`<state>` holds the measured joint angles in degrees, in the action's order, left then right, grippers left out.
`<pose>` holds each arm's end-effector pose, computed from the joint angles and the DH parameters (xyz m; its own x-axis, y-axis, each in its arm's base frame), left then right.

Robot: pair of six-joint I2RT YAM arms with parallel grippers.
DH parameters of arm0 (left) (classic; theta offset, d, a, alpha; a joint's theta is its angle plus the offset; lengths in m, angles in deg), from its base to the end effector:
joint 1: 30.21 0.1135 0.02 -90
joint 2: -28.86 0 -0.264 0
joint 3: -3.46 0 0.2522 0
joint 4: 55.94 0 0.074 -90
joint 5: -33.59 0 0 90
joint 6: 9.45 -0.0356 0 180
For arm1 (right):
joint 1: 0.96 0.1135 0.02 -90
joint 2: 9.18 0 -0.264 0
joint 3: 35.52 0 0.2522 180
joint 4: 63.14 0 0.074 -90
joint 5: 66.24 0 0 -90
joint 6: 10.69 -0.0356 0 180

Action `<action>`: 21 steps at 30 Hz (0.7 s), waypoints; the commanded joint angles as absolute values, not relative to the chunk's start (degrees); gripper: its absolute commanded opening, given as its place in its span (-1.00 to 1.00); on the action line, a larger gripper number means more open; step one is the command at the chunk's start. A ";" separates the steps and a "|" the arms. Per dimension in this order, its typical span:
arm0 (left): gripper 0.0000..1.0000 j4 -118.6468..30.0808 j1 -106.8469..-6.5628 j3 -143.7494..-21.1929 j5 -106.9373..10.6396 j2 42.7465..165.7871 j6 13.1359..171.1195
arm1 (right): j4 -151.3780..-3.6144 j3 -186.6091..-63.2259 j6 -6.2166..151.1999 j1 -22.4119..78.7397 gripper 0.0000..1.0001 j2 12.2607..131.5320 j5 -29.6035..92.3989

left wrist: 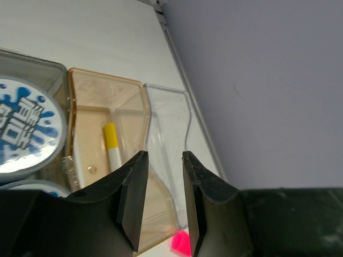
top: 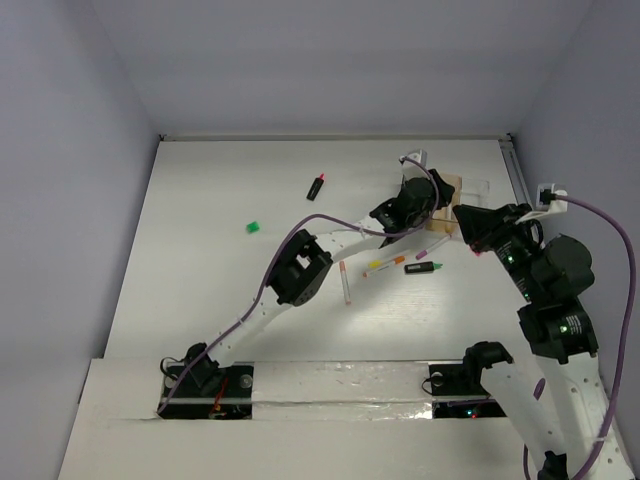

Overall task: Sort the stationery into containers
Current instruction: Place the pen in the storage box, then pick up the pen from the center of the board.

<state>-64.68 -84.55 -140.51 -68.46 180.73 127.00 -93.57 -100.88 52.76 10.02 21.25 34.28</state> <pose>0.3625 -0.4924 0.2049 -0.4818 -0.5443 -0.6867 0.4698 0.5010 -0.7268 0.1046 0.0269 0.4002 -0.0947 0.4293 -0.8982 -0.3618 0.8257 0.4328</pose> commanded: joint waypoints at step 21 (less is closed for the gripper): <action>-0.53 -70.94 -67.93 -78.07 -74.34 126.33 111.57 | -86.05 -97.89 51.10 10.46 -0.56 32.29 47.12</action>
<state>-74.80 -70.96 -82.27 -74.65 126.51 110.28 -90.42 -99.11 52.59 10.02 29.05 41.82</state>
